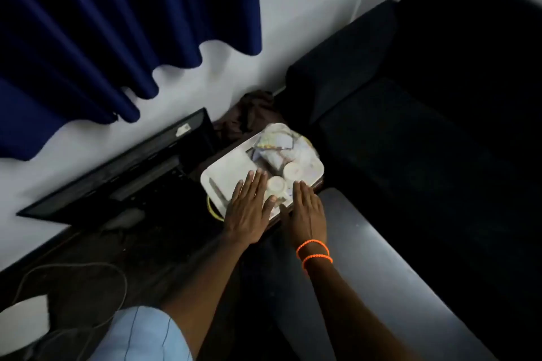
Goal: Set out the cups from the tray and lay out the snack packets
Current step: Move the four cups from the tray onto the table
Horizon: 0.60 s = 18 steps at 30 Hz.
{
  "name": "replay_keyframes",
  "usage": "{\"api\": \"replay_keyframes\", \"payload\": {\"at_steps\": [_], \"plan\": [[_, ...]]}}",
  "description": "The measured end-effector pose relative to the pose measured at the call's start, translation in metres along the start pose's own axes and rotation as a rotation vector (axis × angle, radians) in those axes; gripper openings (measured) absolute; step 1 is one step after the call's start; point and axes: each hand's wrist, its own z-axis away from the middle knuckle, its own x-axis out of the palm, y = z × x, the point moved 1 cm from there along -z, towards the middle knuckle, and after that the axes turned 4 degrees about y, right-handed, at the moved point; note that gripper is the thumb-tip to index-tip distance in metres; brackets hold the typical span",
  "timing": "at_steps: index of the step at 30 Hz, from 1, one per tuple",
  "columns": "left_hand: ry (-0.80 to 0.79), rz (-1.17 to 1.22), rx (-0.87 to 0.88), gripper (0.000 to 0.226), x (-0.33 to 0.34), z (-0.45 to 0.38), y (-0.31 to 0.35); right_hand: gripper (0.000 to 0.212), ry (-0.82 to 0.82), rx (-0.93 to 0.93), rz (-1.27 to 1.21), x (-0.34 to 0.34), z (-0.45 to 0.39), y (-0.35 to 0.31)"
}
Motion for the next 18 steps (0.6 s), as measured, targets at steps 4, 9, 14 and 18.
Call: {"api": "replay_keyframes", "payload": {"at_steps": [4,9,14,18], "plan": [[-0.045,0.014,-0.238,0.064,0.025,0.011,-0.053,0.037,-0.073,-0.007,-0.030,0.051,0.020,-0.035],[-0.133,0.111,-0.303,0.052,0.039,0.003,-0.079,0.031,-0.160,-0.029,-0.060,0.094,0.033,-0.055],[-0.111,0.295,-0.425,0.063,0.045,-0.001,-0.095,0.026,-0.208,0.051,-0.159,0.123,0.026,-0.061],[-0.045,0.509,-0.542,0.069,0.050,0.000,-0.091,0.022,-0.156,0.079,-0.317,0.123,0.022,-0.062]]}}
